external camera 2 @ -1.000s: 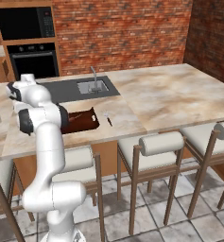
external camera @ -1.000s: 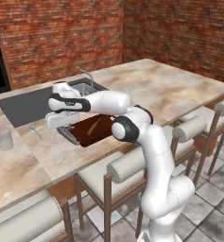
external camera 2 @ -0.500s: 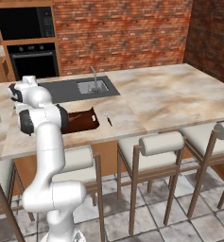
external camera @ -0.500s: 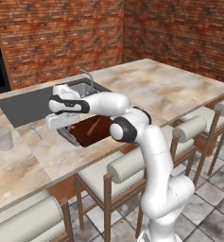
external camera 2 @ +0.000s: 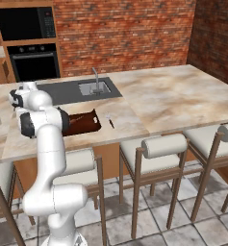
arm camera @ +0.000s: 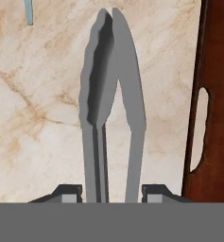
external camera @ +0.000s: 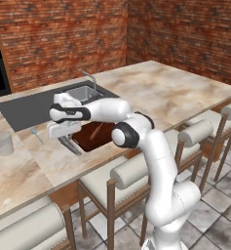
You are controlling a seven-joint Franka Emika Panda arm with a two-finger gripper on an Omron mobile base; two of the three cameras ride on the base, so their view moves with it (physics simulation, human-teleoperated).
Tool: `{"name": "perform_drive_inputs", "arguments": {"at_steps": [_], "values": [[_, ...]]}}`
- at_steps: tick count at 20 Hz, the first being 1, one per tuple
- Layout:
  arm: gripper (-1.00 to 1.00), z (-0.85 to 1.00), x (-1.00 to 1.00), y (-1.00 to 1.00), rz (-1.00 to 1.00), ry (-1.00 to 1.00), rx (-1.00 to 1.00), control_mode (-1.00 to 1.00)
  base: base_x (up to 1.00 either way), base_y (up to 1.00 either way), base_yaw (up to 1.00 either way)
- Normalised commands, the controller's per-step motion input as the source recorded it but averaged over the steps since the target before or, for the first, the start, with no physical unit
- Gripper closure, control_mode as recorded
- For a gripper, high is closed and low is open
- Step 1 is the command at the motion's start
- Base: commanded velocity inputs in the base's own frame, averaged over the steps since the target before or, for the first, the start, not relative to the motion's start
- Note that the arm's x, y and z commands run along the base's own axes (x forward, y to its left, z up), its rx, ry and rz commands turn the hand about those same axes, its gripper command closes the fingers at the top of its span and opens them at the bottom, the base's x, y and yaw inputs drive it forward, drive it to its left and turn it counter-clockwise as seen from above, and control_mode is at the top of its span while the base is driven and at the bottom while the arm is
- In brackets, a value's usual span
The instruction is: Take the tongs from the drawer on the left and place them on the dining counter next to the tray containing the hot dog.
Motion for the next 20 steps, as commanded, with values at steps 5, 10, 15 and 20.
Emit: {"name": "perform_drive_inputs", "arguments": {"at_steps": [5,10,15,20], "values": [[1.0,-0.09,0.0,0.1,0.0,0.0,0.0,-1.0,0.0,0.0,0.0],[1.0,-0.06,0.0,0.11,0.0,0.0,0.0,-1.0,0.0,0.0,0.0],[1.0,-0.12,0.0,0.09,0.0,0.0,0.0,-1.0,0.0,0.0,0.0],[1.0,-0.19,0.0,0.08,0.0,0.0,0.0,-1.0,0.0,0.0,0.0]]}}
